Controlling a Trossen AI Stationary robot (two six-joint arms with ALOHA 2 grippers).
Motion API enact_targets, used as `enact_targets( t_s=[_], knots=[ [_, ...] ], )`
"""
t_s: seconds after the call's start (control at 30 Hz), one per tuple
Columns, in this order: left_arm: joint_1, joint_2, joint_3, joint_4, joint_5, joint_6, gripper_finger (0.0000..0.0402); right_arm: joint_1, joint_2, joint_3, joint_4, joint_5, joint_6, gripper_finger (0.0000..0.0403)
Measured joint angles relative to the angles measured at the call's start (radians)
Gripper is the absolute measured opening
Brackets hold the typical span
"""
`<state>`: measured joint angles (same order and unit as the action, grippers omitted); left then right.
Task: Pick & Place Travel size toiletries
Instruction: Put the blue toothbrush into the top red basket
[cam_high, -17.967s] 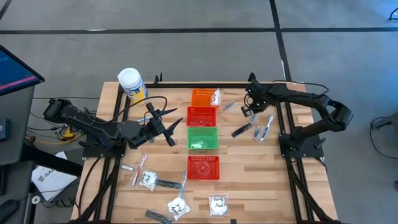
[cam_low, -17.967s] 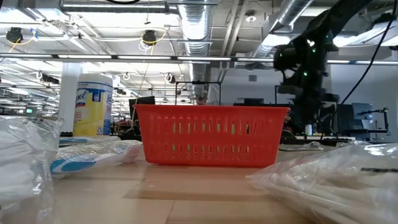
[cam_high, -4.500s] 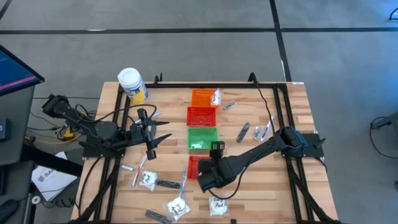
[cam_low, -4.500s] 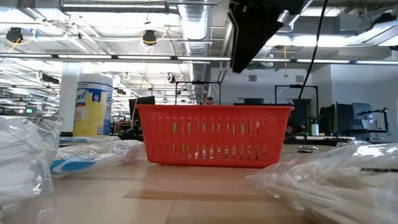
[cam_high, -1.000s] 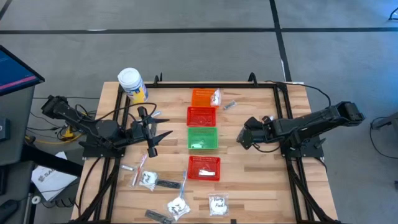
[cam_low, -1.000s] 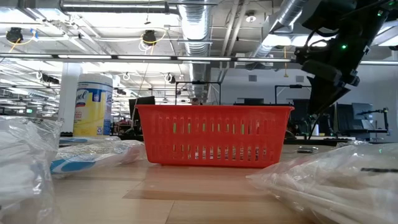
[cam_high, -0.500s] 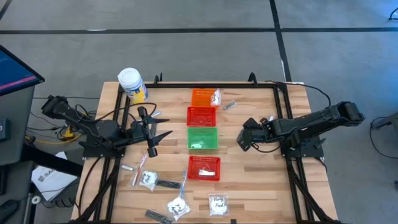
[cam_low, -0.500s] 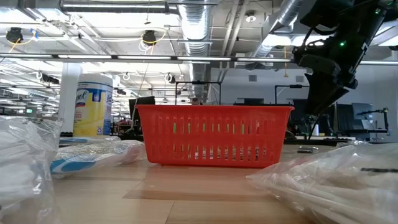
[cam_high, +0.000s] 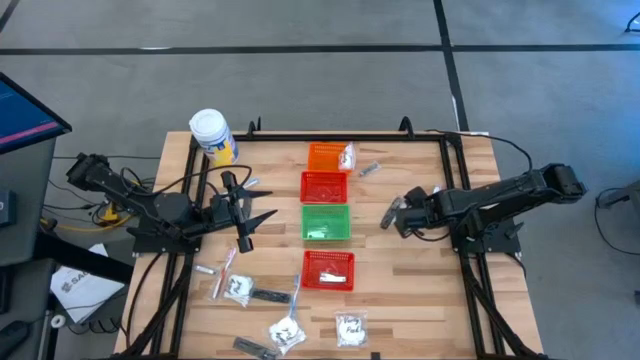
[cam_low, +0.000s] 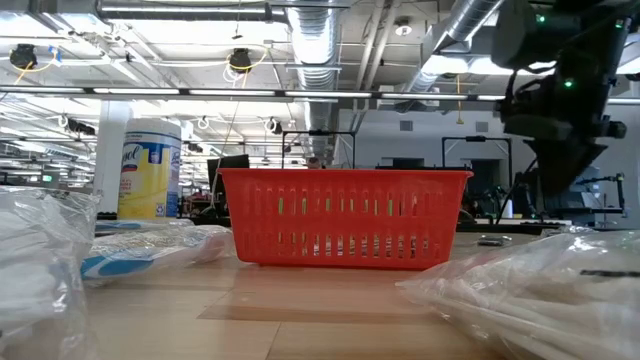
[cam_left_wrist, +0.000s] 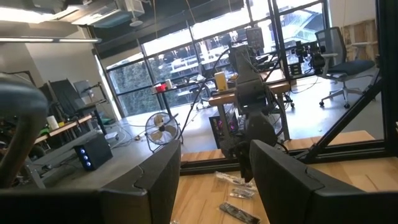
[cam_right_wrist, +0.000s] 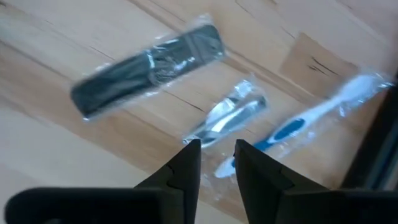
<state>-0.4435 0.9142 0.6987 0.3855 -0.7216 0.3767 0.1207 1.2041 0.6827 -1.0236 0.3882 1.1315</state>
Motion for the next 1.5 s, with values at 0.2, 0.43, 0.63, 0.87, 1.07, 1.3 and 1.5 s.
enact_targets(
  t_s=[0.2,0.43,0.63,0.87,1.07,1.3,1.5],
  knots=[
    [0.000,0.000,0.000,0.000,0.000,0.000,0.0186,0.005,0.000,0.000,-0.091,-0.052,0.139,0.0075],
    [0.000,0.000,0.000,-0.001,0.004,0.000,0.0186,0.006,0.000,0.000,-0.180,-0.064,0.201,0.0079],
    [0.000,0.000,0.000,0.000,0.004,0.000,0.0186,-0.046,0.000,-0.028,-0.184,-0.050,0.148,0.0080],
    [0.000,0.001,0.000,0.000,0.003,0.000,0.0186,-0.114,-0.030,-0.095,-0.076,-0.049,0.095,0.0080],
    [0.000,0.002,0.000,0.001,0.003,0.000,0.0186,-0.164,-0.028,-0.100,-0.035,-0.072,0.094,0.0080],
    [0.000,0.003,0.000,0.007,0.014,0.000,0.0186,-0.249,-0.026,-0.100,-0.038,-0.143,0.020,0.0080],
    [0.020,0.005,0.000,0.013,0.015,-0.003,0.0186,-0.393,-0.026,-0.093,-0.043,-0.212,-0.045,0.0079]
  ],
)
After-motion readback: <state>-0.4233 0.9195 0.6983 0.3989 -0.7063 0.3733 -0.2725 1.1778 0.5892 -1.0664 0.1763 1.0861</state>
